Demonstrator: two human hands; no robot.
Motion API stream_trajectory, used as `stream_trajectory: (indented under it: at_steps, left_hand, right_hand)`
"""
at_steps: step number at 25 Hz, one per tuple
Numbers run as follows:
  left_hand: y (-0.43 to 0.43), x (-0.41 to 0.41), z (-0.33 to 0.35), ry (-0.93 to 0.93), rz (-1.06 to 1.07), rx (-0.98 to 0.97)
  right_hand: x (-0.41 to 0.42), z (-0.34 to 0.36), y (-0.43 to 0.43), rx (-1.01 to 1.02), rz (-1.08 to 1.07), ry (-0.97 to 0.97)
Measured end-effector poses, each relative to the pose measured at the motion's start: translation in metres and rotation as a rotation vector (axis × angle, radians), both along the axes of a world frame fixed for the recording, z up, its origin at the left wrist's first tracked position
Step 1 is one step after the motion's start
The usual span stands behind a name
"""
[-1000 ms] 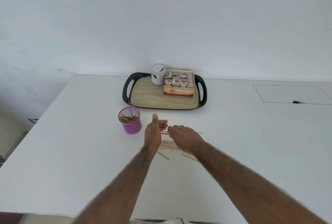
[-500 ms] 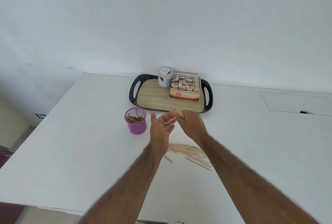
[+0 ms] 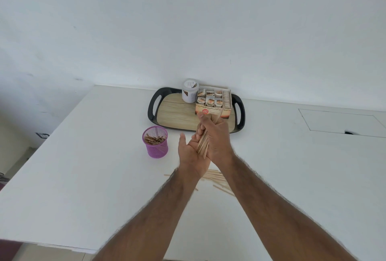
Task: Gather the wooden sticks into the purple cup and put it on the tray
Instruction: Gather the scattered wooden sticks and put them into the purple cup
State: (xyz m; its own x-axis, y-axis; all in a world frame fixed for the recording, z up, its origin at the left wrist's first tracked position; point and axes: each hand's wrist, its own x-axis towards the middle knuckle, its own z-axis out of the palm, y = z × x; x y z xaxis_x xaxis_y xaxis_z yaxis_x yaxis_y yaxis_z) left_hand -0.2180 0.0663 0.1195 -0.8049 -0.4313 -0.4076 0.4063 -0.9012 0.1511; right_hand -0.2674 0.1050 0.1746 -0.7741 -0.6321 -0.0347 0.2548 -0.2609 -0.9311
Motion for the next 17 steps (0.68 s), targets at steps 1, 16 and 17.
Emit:
stream_trajectory:
  at_steps: [1, 16, 17]
  left_hand:
    - [-0.002, -0.001, 0.0, -0.007, 0.004, 0.017]
    - [-0.009, -0.018, -0.01, 0.065, -0.111, -0.243]
    - [-0.009, -0.017, -0.008, 0.08, -0.126, -0.239]
  right_hand:
    - [0.002, -0.002, -0.001, 0.01, -0.017, 0.016]
    - [0.012, -0.016, -0.013, 0.404, -0.216, 0.451]
    - [0.012, -0.013, -0.011, 0.399, -0.24, 0.464]
